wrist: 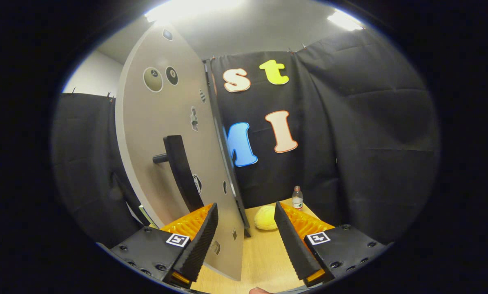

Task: Open the shoe cabinet door, grab the shoes and put them into the shoe cabinet, then close the shoe cabinet door.

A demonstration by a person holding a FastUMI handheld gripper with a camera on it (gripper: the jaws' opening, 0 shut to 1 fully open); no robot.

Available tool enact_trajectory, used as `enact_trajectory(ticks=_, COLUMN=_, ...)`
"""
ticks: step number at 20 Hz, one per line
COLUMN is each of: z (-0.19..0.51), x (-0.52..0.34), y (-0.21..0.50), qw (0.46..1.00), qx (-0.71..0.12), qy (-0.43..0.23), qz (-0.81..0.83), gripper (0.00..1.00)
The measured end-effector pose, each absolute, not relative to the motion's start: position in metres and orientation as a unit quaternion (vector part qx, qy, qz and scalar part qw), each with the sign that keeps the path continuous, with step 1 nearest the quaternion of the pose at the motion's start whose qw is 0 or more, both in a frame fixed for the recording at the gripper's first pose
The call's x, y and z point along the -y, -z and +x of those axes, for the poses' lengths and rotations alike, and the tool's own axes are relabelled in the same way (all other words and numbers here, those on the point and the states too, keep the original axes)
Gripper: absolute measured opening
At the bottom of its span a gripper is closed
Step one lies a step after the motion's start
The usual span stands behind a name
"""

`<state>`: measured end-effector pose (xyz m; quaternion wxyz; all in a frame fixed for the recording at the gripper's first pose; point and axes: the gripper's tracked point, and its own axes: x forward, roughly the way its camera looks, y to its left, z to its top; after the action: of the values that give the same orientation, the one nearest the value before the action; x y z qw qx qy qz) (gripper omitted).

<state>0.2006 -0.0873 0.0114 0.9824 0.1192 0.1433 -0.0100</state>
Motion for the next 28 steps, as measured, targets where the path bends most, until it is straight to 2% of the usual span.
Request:
enact_trajectory(ticks=16, z=0.232, x=-0.022, y=-0.024, qw=0.978, qx=-0.156, qy=-0.102, qz=0.090, gripper=0.89)
enact_trajectory(ticks=23, z=0.262, x=-0.104, y=-0.018, qw=0.964, qx=-0.163, qy=-0.184, qz=0.102, gripper=0.89)
enact_trajectory(ticks=28, z=0.284, x=-0.148, y=-0.017, qw=0.955, qx=-0.171, qy=-0.213, qz=0.115, gripper=0.89)
